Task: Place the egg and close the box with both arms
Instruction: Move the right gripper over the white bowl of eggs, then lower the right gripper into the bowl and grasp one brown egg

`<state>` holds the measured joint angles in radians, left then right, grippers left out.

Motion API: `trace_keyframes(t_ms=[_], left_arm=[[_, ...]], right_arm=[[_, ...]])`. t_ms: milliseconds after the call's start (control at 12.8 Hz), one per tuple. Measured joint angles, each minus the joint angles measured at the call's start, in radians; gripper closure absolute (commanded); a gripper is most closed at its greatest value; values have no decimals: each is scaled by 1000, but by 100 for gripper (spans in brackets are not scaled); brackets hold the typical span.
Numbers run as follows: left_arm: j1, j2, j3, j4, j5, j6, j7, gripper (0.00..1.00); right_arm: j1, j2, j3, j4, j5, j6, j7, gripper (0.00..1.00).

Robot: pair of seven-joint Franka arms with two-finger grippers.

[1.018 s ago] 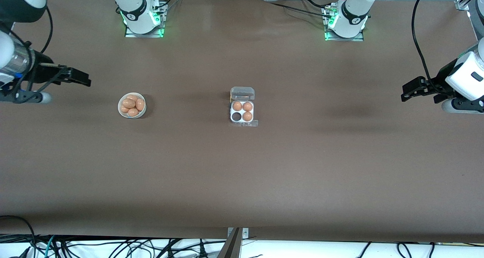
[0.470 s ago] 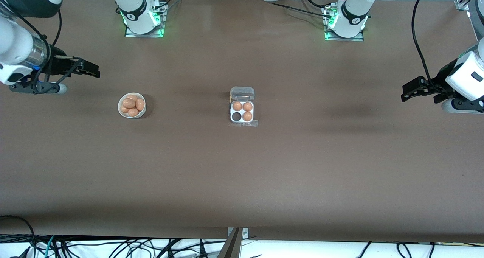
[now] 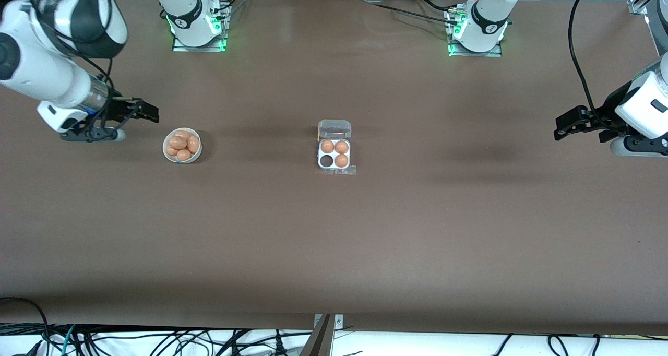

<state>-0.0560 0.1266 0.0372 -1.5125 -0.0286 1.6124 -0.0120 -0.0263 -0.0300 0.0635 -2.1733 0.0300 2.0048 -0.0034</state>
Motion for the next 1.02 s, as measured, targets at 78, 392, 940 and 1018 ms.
trace_keyframes(t_ms=[78, 392, 940, 1018], left_arm=[[0, 0, 0, 0, 0, 0, 0, 0], [0, 1, 0, 0, 0, 0, 0, 0], [0, 9, 0, 0, 0, 0, 0, 0], [0, 9, 0, 0, 0, 0, 0, 0]], right_arm=[[0, 2, -1, -48, 0, 62, -12, 0], [0, 54, -1, -169, 0, 267, -30, 0], [0, 187, -1, -226, 0, 465, -42, 0], [0, 197, -1, -226, 0, 475, -42, 0]])
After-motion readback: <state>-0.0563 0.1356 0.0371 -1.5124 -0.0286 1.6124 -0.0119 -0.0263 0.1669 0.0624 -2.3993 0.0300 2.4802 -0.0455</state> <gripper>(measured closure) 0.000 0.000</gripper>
